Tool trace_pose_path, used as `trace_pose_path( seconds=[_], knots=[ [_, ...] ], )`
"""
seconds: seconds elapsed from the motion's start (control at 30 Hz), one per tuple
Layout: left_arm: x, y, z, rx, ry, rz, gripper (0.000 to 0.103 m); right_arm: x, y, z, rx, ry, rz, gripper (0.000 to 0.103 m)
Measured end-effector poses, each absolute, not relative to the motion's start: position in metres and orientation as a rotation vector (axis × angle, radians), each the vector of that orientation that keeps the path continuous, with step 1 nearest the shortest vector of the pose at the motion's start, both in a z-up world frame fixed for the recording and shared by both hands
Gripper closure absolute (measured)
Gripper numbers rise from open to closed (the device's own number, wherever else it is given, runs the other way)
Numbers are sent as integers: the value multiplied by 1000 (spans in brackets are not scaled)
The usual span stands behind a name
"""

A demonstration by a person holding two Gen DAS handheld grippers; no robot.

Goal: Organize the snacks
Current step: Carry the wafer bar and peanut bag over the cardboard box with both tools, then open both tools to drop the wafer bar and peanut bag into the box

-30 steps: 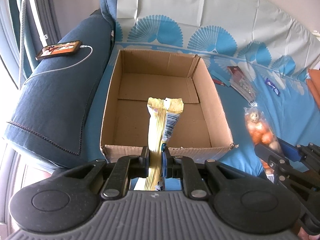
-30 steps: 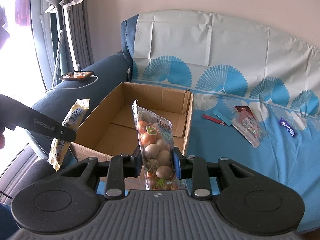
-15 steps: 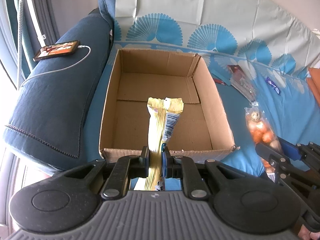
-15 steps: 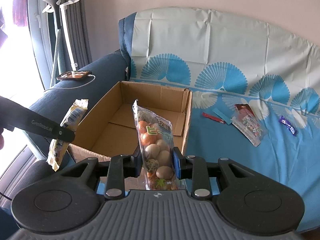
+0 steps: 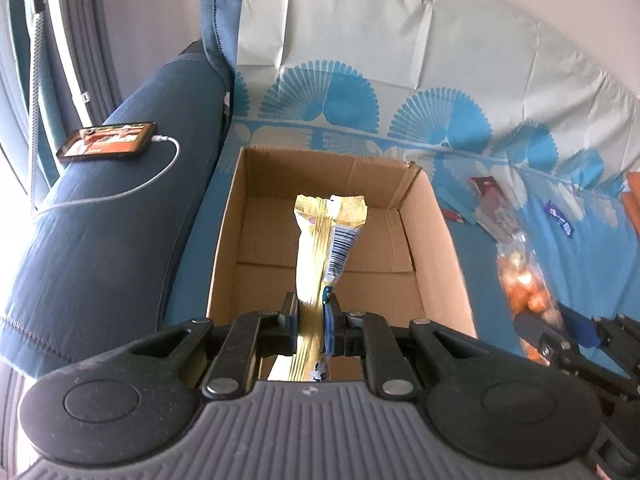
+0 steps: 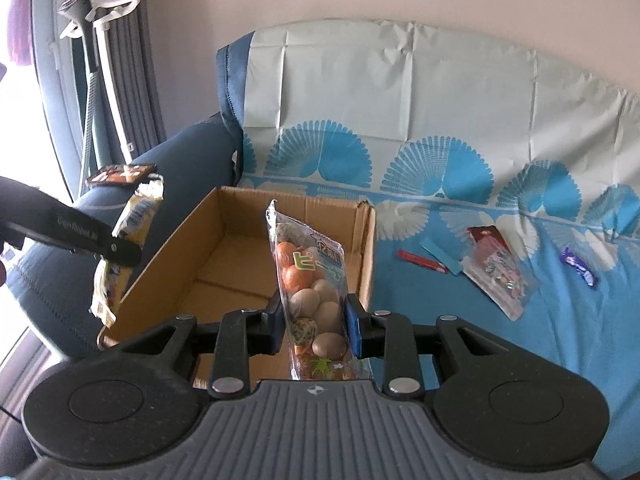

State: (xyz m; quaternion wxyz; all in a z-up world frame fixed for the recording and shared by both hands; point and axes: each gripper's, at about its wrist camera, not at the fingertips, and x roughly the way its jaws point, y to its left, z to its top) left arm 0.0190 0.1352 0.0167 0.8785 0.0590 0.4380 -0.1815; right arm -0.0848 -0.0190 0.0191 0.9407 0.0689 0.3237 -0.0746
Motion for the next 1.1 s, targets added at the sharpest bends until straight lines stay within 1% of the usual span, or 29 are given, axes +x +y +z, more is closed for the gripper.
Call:
trace_pose_path(
  seconds=[0.37, 0.63, 0.8, 0.83, 0.87, 0.9, 0.93, 0.97, 1.0, 1.1],
  knots=[
    [70, 121, -31, 177, 1012, -375, 89, -11, -40, -23, 217, 743, -130, 71],
    [97, 110, -70, 219, 1076, -356, 89, 17, -43, -51, 232, 799, -133, 72],
    [105, 106, -88, 251, 1103, -340, 88, 27, -44, -66, 242, 822, -149, 74],
    [106, 107, -90, 253, 1103, -337, 82, 27, -45, -66, 236, 813, -151, 74],
    [107, 108, -90, 253, 1106, -331, 53, 27, -44, -64, 221, 801, -153, 74],
    [109, 109, -89, 251, 1106, -322, 33, 27, -43, -62, 210, 789, -158, 70],
    [109, 111, -86, 247, 1095, -310, 0, 27, -44, -60, 203, 779, -161, 66],
    [107, 114, -82, 238, 1063, -294, 0, 26, -44, -56, 199, 769, -167, 56],
    [103, 118, -76, 230, 1025, -285, 0, 24, -46, -54, 201, 762, -176, 49],
    [94, 124, -70, 247, 1024, -287, 0, 14, -50, -44, 226, 752, -185, 42]
  ],
)
